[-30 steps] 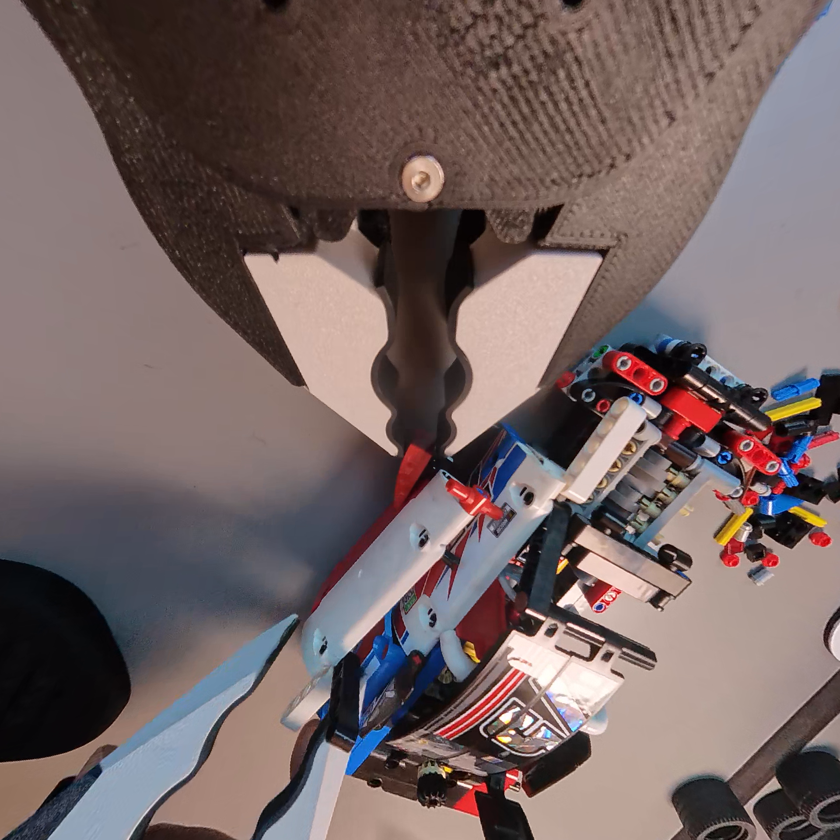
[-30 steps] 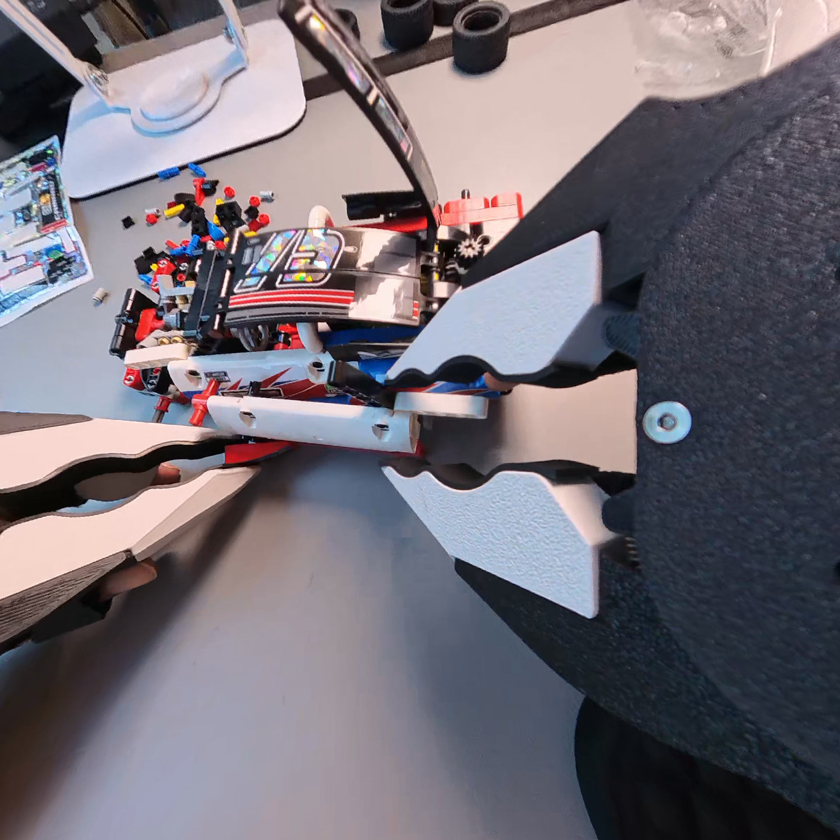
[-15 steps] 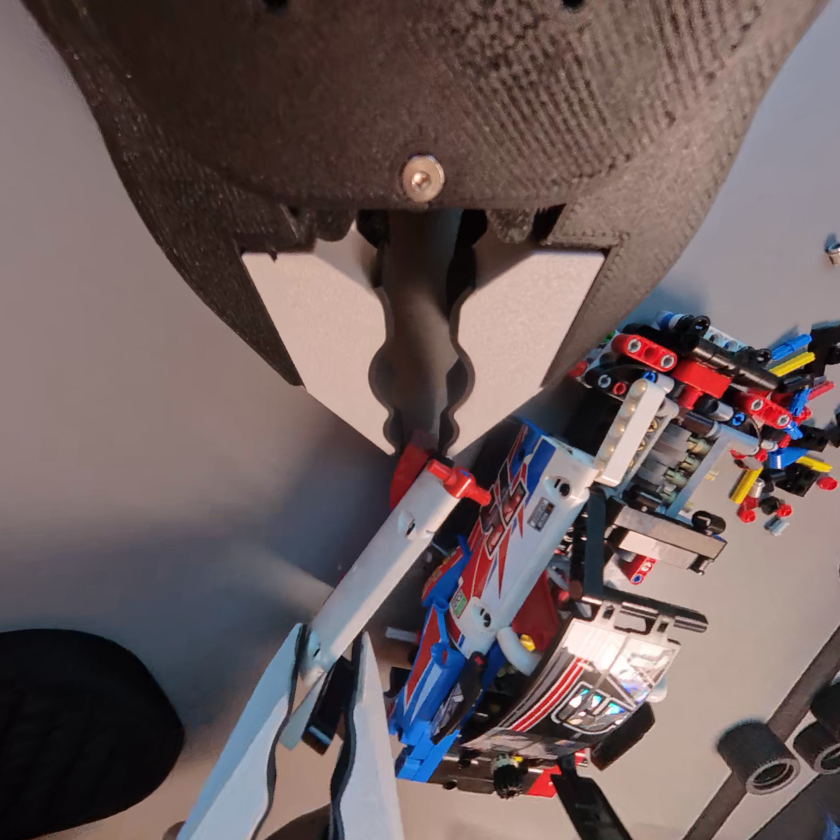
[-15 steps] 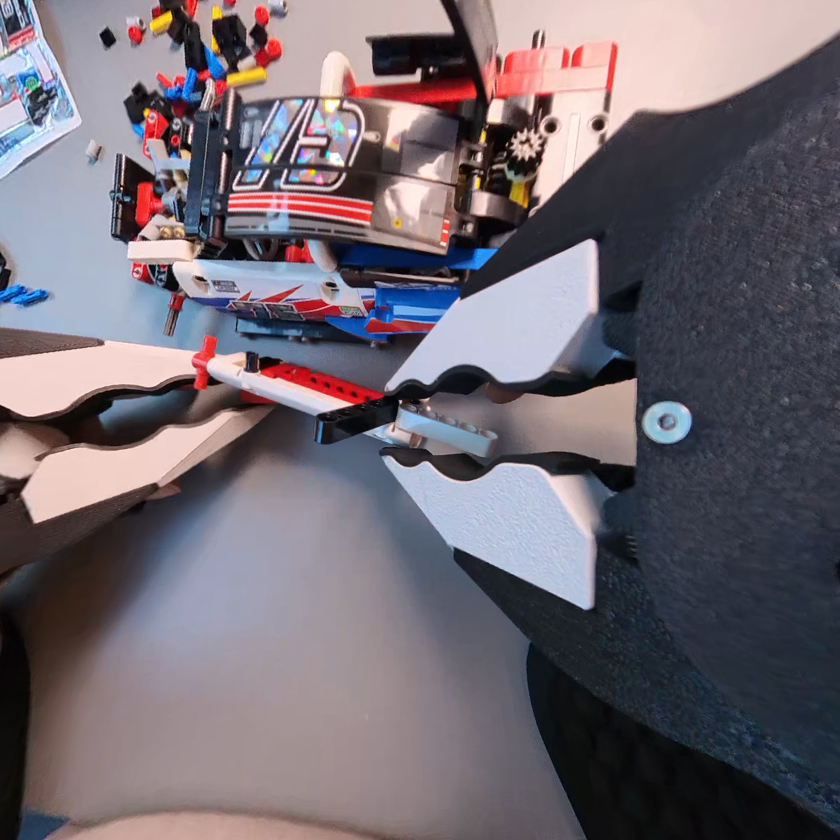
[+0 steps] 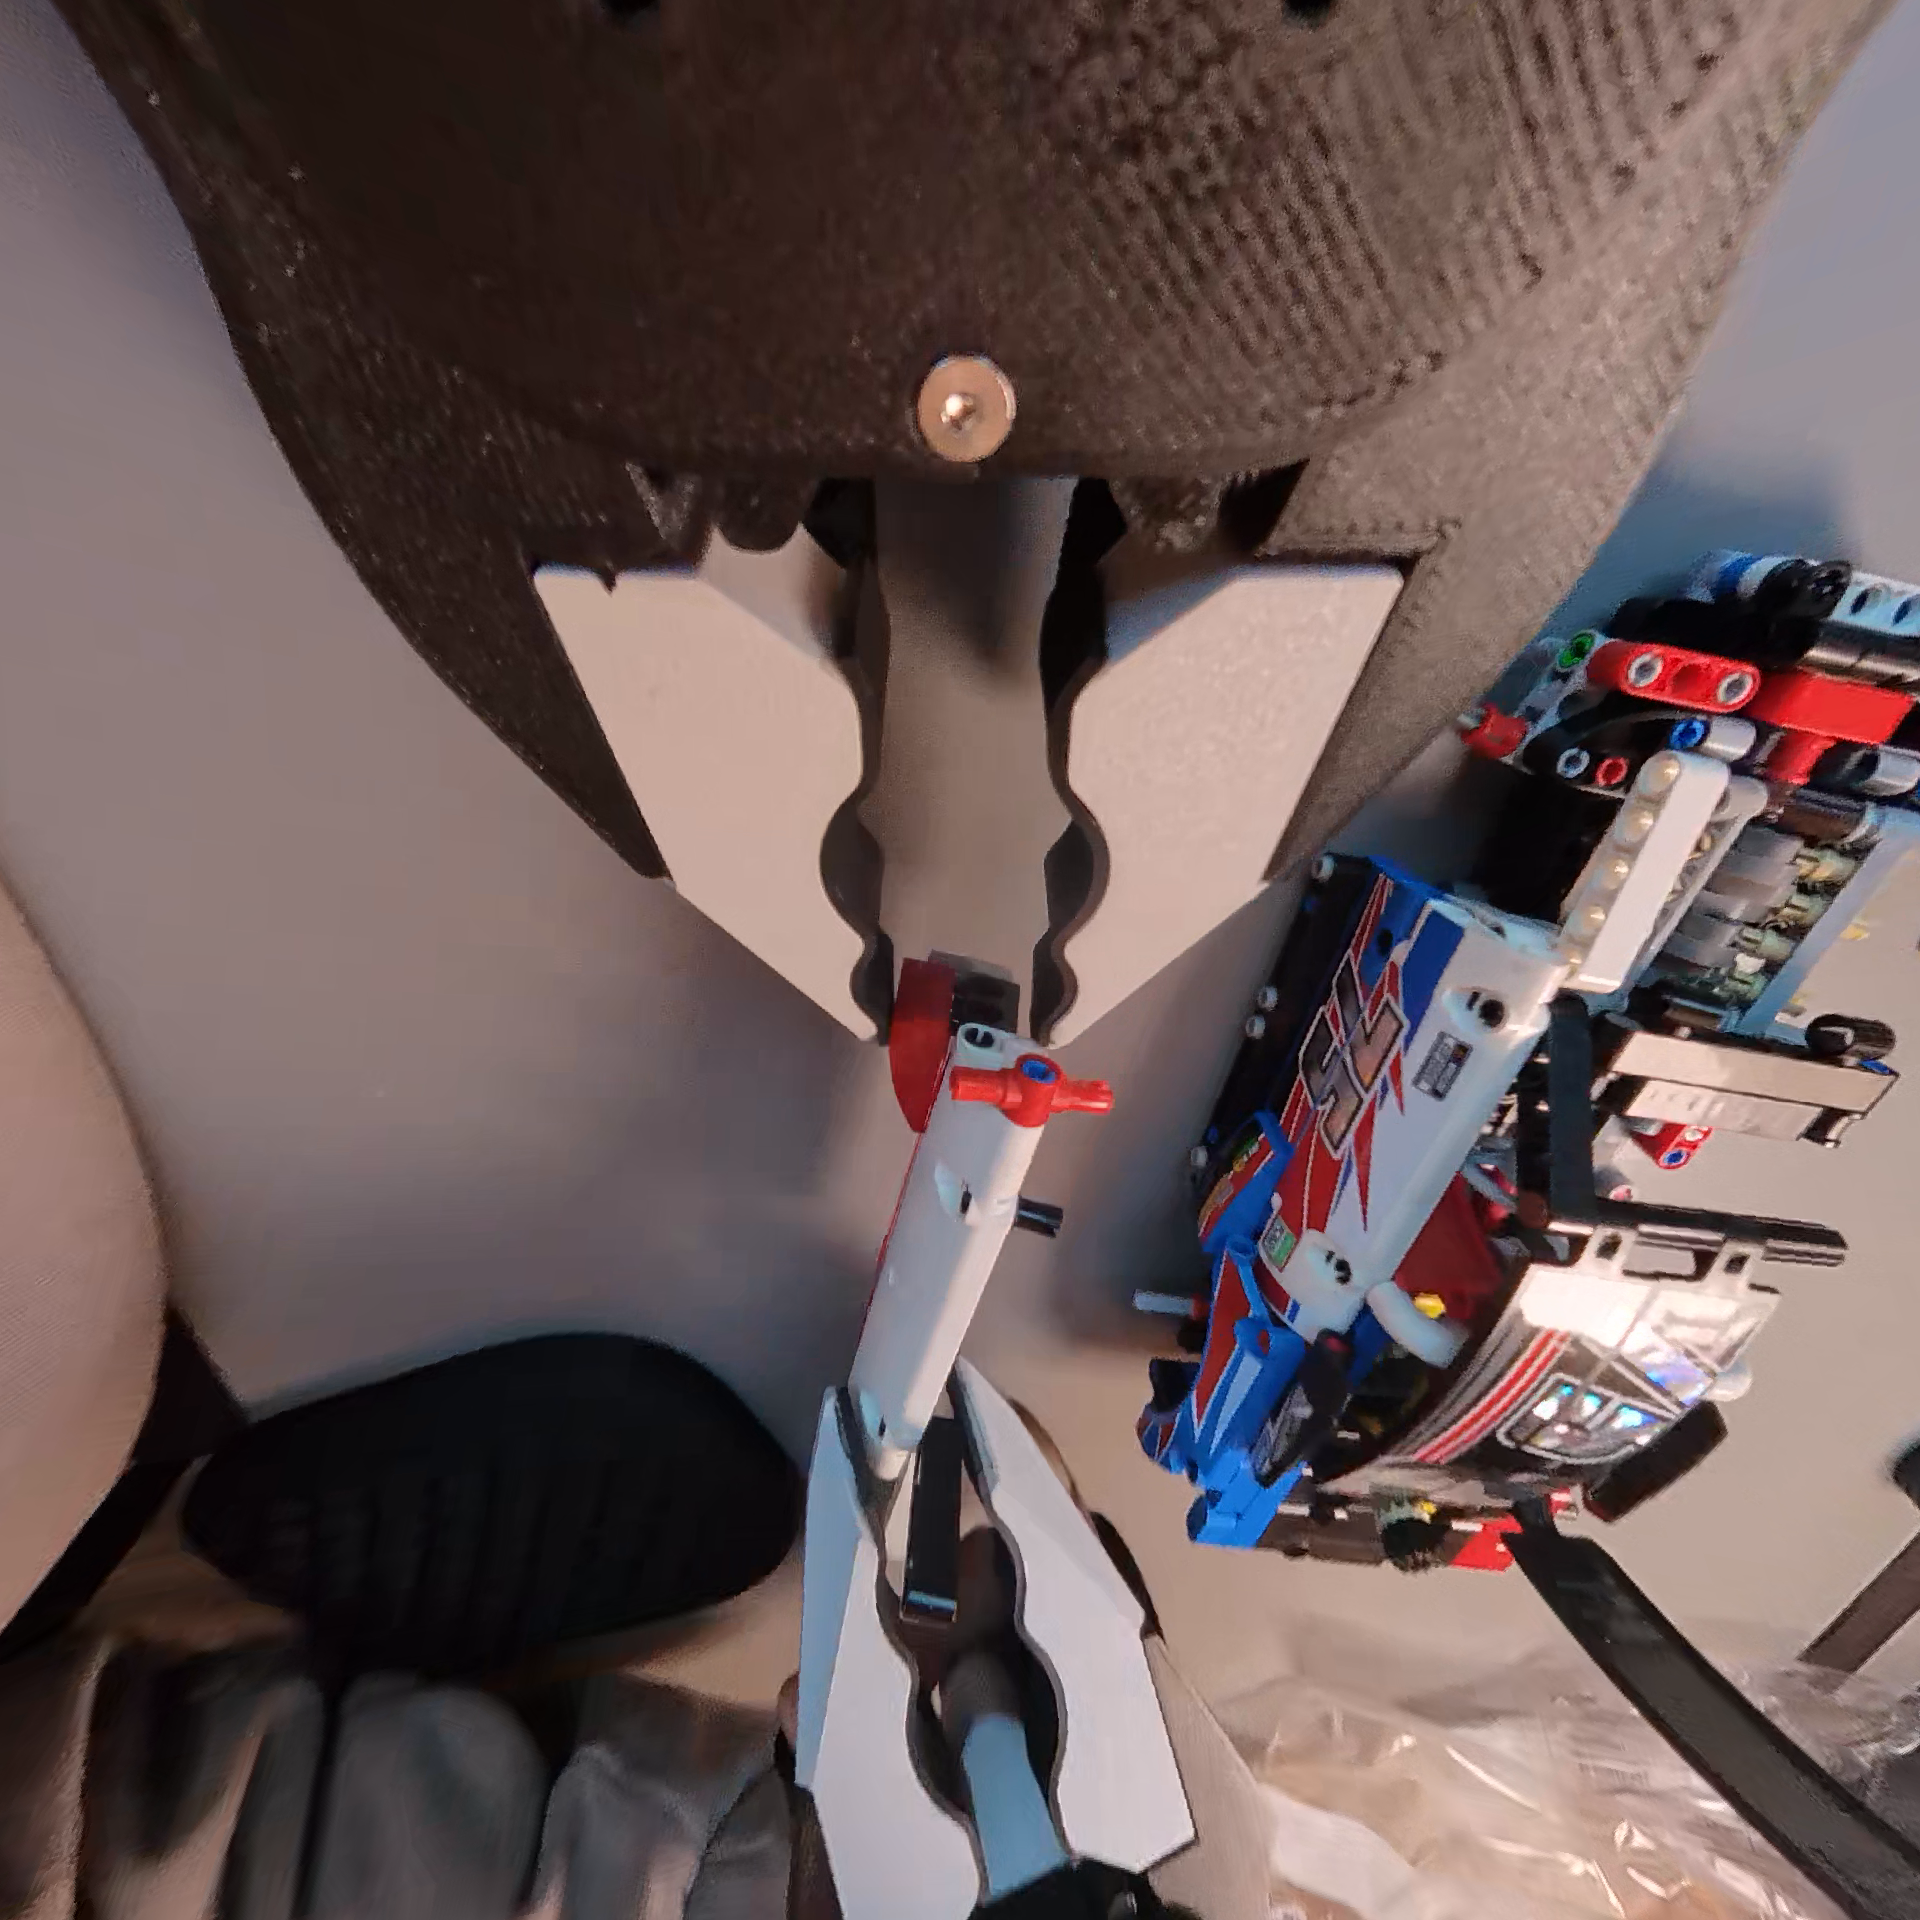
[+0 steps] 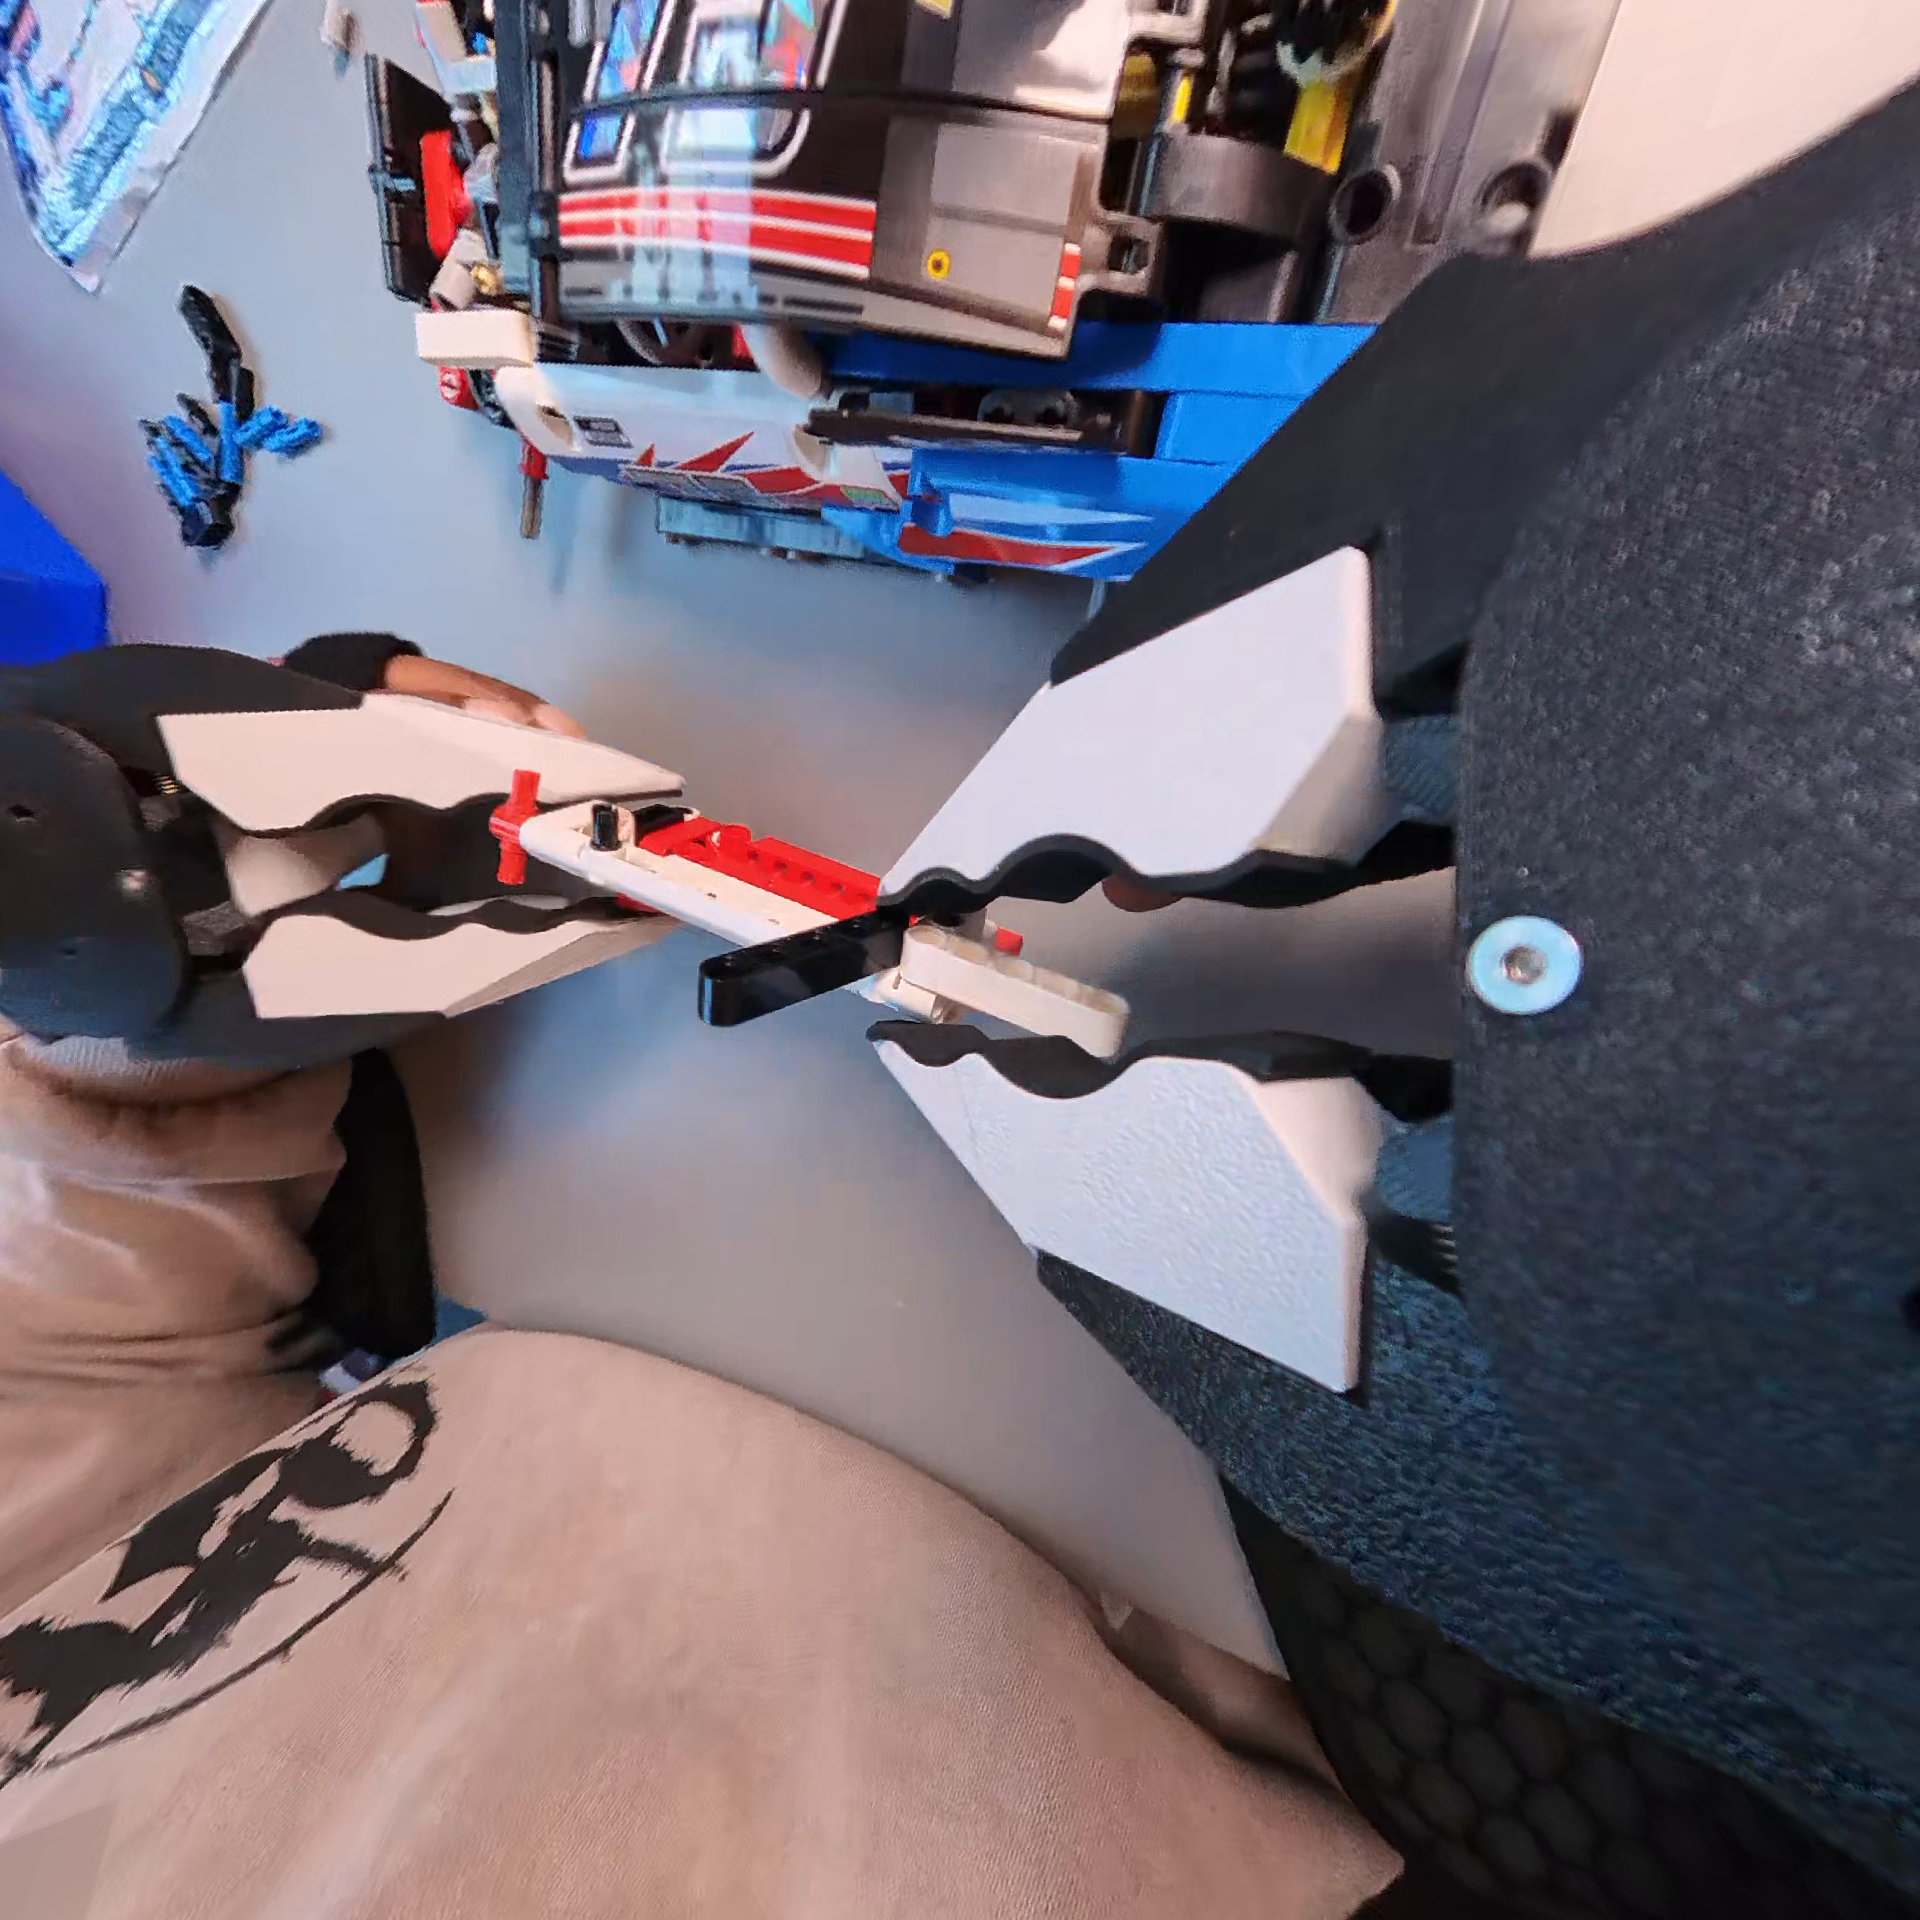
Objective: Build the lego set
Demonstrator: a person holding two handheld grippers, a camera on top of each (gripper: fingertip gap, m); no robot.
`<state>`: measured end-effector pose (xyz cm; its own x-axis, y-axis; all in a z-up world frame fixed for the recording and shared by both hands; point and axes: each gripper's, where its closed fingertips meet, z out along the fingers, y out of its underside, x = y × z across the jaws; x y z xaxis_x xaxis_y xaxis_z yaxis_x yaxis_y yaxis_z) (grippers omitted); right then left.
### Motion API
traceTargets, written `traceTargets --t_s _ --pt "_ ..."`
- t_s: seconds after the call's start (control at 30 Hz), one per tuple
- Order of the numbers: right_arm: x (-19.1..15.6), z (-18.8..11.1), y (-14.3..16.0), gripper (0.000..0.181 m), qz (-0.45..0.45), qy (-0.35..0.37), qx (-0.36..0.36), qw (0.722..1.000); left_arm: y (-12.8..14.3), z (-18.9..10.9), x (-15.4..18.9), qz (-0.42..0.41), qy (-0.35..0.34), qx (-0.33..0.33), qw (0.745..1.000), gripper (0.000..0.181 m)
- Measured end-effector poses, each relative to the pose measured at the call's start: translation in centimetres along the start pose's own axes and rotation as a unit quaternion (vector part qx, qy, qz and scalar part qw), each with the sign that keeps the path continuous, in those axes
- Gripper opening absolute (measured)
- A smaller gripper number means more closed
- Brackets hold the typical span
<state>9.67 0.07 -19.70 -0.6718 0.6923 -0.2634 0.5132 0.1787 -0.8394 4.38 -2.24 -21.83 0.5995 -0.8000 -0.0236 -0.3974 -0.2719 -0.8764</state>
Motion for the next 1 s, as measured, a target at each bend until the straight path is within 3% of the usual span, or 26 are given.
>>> traceTargets --t_s 0.17,0.4,0.6,0.77,1.0 --pt "-1.9 -1.0 -2.0 0.017 0.002 -0.04 0.083 0.996 -3.6 -1.7 1.5 -0.042 0.054 0.112 0.991 0.022" --pt "-3.5 -1.8 -3.6 0.017 -0.007 -0.06 0.166 0.984 -6.9 -3.7 2.6 -0.062 0.07 0.187 0.978 0.021" --pt "-4.0 -0.6 -3.3 0.017 -0.026 -0.04 0.168 0.985 -6.9 -4.4 3.5 -0.023 0.038 0.159 0.986 0.021" --pt "-4.5 -0.1 -3.5 0.018 -0.057 -0.023 0.142 0.988 -5.0 -4.0 4.4 0.035 -0.012 0.083 0.996 0.021" --pt "-6.6 -0.2 -5.6 0.017 -0.093 -0.041 0.155 0.983 -7.5 -6.3 6.4 0.031 0.005 0.186 0.982 0.02"
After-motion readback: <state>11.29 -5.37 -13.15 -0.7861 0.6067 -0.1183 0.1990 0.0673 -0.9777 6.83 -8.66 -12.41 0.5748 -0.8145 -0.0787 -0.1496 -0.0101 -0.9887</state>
